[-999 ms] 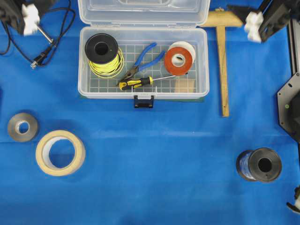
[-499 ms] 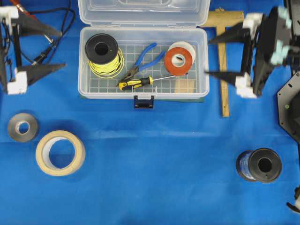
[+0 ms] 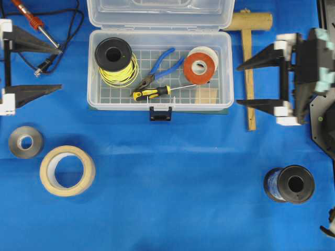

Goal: Open the tool box with both arms.

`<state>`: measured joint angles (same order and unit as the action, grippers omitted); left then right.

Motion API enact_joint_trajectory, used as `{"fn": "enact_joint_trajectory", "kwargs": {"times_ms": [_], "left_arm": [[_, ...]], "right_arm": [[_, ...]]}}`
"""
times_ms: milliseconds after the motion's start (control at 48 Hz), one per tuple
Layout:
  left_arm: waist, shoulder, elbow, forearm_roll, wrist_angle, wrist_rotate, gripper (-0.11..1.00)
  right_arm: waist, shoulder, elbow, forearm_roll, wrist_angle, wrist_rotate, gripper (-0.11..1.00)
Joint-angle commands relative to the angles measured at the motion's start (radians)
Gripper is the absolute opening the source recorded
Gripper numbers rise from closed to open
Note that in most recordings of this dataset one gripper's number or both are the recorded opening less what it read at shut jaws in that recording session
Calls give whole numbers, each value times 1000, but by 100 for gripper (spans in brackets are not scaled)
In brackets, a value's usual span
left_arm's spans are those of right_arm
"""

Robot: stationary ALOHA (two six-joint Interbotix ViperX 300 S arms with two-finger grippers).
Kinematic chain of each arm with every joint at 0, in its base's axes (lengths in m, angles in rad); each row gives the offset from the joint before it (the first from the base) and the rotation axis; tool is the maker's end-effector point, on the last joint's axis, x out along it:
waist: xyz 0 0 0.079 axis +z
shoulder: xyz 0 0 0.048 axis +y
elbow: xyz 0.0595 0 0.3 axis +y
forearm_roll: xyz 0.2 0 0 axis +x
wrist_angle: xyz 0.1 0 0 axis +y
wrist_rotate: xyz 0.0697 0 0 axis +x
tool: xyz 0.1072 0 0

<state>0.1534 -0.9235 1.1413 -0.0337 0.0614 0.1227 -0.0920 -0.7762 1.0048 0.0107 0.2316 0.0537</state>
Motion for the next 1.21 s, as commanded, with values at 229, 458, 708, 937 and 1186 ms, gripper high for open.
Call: {"fn": "enact_joint_trajectory", "kwargs": {"times_ms": [229, 458, 708, 937, 1186], "left_arm": [[-2, -198, 66, -3, 124, -3, 90], [-2, -291, 133, -5, 170, -5, 90], [-2, -305, 178, -17, 170, -8, 90], [-2, -302, 199, -18, 156, -54, 90], [-2, -302, 201, -17, 156, -55, 90]], "right_arm": [[2, -236, 98, 3, 92, 3, 83], [2, -304, 178, 6, 106, 48, 83], [2, -301, 229, 6, 75, 86, 83], [0, -301, 233, 6, 74, 89, 83], [0, -301, 233, 6, 74, 89, 83]]}}
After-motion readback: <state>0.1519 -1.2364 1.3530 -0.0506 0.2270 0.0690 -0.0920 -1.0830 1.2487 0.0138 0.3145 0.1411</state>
